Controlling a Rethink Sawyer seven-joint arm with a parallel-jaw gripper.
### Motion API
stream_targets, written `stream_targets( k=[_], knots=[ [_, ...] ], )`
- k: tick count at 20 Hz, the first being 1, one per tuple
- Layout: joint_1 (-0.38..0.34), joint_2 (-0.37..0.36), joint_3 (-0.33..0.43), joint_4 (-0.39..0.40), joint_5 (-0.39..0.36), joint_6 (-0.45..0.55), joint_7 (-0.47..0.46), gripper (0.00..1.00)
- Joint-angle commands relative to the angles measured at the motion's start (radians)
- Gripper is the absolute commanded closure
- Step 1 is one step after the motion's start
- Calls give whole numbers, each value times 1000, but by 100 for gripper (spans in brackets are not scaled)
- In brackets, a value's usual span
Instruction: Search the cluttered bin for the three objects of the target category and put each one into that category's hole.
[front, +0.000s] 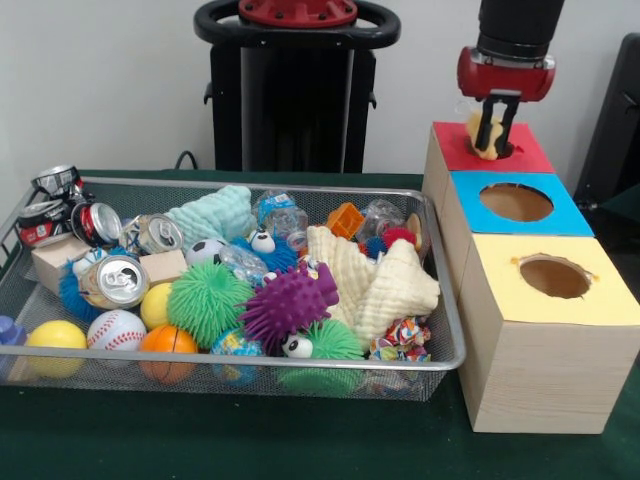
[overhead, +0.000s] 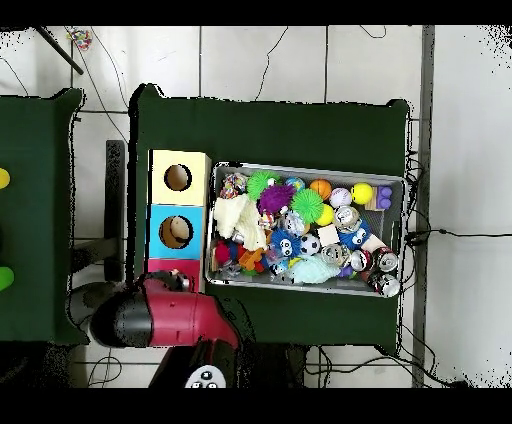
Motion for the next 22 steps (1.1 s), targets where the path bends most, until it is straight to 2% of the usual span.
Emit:
stream_targets(
  k=[1,5,8,9,17,22],
  knots=[
    [-124,-26,109,36,0,22,92,100],
    [-194,-16,138,36,-35,4,57,100],
    [-212,-26,126,30,-58,25,44,100],
    [-211,-28,117,22,-76,34,49,0],
    [-160,-5,48,-28,-109,40,94,0],
    [-137,12,34,-27,-112,14,123,0]
  ],
)
